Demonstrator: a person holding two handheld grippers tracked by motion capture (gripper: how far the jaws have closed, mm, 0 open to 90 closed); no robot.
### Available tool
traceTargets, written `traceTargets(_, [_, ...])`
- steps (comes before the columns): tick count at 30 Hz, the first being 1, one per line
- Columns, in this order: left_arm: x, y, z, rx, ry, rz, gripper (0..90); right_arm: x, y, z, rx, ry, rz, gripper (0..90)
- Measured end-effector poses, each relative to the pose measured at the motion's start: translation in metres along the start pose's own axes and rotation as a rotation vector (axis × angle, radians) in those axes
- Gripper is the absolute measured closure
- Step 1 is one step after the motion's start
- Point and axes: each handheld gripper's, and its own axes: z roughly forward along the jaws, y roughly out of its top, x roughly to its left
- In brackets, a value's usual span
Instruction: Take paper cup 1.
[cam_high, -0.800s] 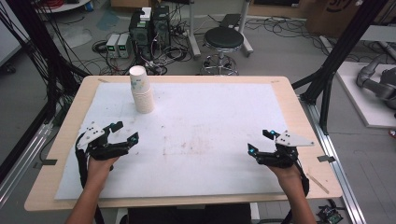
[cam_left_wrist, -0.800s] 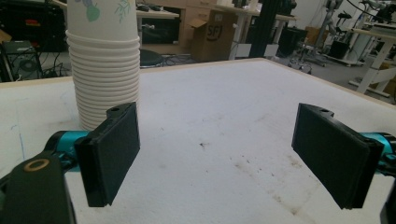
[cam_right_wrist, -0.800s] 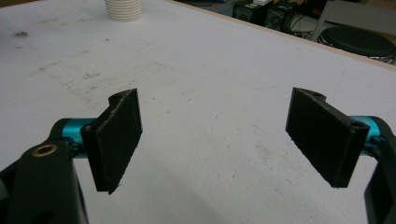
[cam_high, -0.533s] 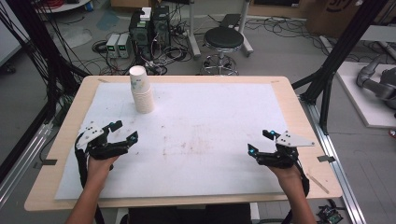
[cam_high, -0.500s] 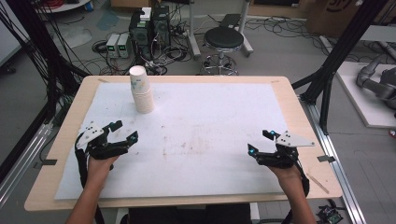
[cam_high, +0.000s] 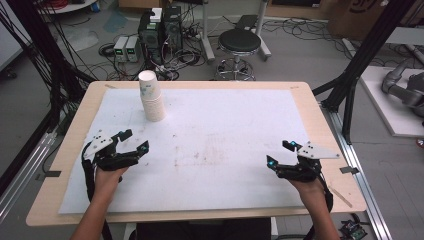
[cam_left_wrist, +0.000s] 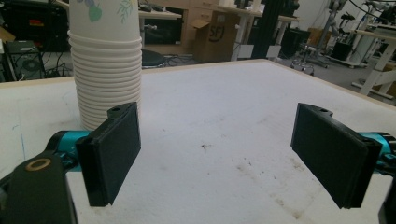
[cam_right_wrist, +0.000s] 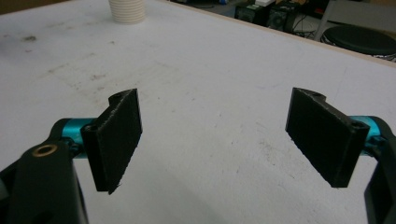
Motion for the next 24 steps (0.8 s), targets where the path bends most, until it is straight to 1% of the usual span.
traceTargets(5, [0.001,0.003,0.001,0.007,0.011,0.009,15.8,0.003,0.002,0.002,0.001,0.012,0.000,18.7])
traceTargets(7, [0.003,0.007,0.003,0.010,0.024,0.010,15.8,0.003,0.002,0.004,0.002,0.013,0.000,18.7])
traceTargets(8, [0.005,0.011,0.003,0.002,0.030,0.006,15.8,0.004,0.002,0.004,0.007,0.012,0.000,18.7])
traceTargets(10, [0.009,0.021,0.005,-0.012,0.045,0.000,15.8,0.004,0.002,0.005,0.007,0.010,-0.004,18.7])
traceTargets(12, [0.012,0.031,0.008,-0.003,0.050,0.010,15.5,0.005,0.003,0.005,0.009,0.012,-0.004,18.7])
traceTargets(14, [0.017,0.045,0.012,-0.001,0.064,0.030,15.5,0.005,0.004,0.005,0.005,0.012,-0.003,18.7])
traceTargets(16, [0.021,0.055,0.015,-0.005,0.069,0.032,15.5,0.005,0.004,0.005,0.003,0.014,-0.007,18.7])
traceTargets(18, [0.025,0.064,0.020,-0.008,0.077,0.022,15.4,0.006,0.005,0.006,0.004,0.021,0.000,18.7])
traceTargets(20, [0.029,0.072,0.025,0.003,0.086,0.027,15.4,0.006,0.005,0.007,0.004,0.023,0.001,18.7])
traceTargets(22, [0.032,0.079,0.032,0.017,0.090,0.032,15.3,0.007,0.006,0.007,0.006,0.025,-0.010,18.7])
traceTargets(24, [0.035,0.086,0.039,0.037,0.089,0.035,15.2,0.008,0.006,0.007,0.007,0.028,-0.002,18.7])
